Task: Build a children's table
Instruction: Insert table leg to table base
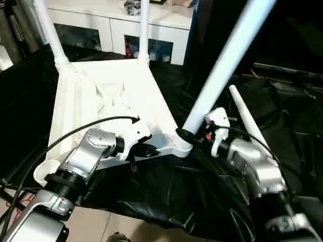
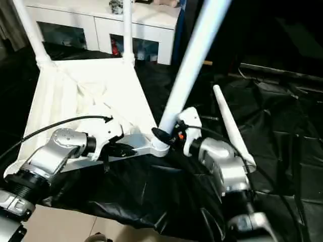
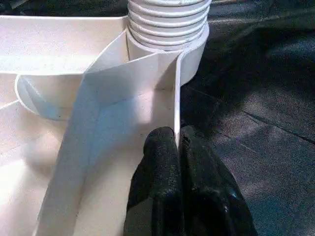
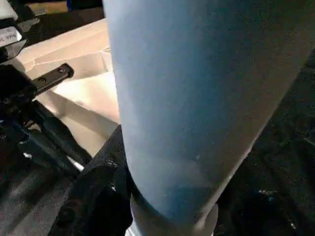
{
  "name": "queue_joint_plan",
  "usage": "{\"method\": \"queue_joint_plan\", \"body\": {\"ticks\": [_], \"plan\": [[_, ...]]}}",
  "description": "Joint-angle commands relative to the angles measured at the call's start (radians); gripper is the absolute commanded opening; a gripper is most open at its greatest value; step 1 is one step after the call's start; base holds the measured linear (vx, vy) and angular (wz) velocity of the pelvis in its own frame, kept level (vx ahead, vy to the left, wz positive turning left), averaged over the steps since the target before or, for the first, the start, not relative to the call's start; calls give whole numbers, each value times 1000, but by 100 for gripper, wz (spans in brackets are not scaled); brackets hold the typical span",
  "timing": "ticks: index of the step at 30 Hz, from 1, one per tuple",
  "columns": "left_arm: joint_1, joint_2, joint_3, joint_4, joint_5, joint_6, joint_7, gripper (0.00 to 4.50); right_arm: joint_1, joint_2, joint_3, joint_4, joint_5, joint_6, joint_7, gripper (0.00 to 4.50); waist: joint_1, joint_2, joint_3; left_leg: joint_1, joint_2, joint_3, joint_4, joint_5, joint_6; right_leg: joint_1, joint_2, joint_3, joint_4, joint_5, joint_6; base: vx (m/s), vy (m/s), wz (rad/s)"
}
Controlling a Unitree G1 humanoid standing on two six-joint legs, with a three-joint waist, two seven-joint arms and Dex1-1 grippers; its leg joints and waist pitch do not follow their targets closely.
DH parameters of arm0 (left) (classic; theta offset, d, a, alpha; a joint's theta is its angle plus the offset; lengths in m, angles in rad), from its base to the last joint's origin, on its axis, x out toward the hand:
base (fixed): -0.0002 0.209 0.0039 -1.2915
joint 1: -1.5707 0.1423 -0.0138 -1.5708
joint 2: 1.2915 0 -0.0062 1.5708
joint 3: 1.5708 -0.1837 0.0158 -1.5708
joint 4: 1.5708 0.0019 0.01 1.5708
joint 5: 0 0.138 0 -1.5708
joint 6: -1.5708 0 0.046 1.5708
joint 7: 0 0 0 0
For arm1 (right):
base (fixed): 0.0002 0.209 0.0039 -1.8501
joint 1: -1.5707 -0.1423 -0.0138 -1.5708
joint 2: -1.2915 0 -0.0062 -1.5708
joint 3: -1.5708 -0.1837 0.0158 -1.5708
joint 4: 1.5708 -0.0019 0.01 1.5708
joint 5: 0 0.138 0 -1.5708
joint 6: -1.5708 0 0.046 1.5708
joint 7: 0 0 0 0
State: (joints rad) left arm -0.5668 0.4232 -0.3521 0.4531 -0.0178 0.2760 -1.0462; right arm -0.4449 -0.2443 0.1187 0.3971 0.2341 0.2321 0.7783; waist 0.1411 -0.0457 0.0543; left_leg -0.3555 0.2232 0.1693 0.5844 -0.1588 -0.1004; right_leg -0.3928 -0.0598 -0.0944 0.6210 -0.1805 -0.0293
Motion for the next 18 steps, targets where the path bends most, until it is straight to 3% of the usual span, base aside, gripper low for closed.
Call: {"method": "queue_joint_plan", "body": {"ticks": [1,5,8,9,11,12,13,18], "plan": [[-15,11,20,-18,16,-7,27,0,27,-6,50,72,-43,40,23,187,-5,11,-56,15,12,-7,-72,-331,-11,32,-88,52,-110,-471,-77,0,0,0],[-12,13,18,-21,15,-17,19,0,-16,3,56,126,-47,31,43,187,-8,9,-54,21,11,-9,-72,-356,-12,30,-92,48,-120,-535,-60,0,0,0],[-2,23,12,-45,4,-42,-21,0,-48,2,66,176,-45,16,100,187,-10,2,-57,15,12,-10,-77,-337,-10,38,-92,46,-118,-515,-56,0,0,0],[1,30,7,-56,-2,-51,-43,0,-55,0,69,195,-46,-1,122,187,-9,6,-59,18,15,-10,-77,-336,-9,35,-94,48,-116,-494,-64,0,0,0],[8,44,-1,-77,-10,-66,-80,0,-64,-4,74,220,-45,-23,160,187,-13,3,-60,18,17,-10,-79,-335,-11,36,-91,50,-110,-454,-81,0,0,0],[14,55,-6,-93,-16,-73,-107,0,-69,-9,79,234,-46,-35,188,187,-16,-5,-61,16,16,-8,-78,-328,-9,37,-90,51,-107,-429,-93,0,0,0],[17,63,-9,-103,-20,-77,-123,0,-72,-12,82,242,-46,-41,205,187,-16,-1,-63,15,18,-8,-78,-313,-7,39,-91,53,-100,-396,-105,0,0,0],[28,104,-19,-152,-32,-80,-187,0,-90,-41,110,261,-55,-75,324,187,-17,-7,-66,15,20,-3,-77,-265,0,42,-85,56,-84,-268,-152,0,0,0]]}}
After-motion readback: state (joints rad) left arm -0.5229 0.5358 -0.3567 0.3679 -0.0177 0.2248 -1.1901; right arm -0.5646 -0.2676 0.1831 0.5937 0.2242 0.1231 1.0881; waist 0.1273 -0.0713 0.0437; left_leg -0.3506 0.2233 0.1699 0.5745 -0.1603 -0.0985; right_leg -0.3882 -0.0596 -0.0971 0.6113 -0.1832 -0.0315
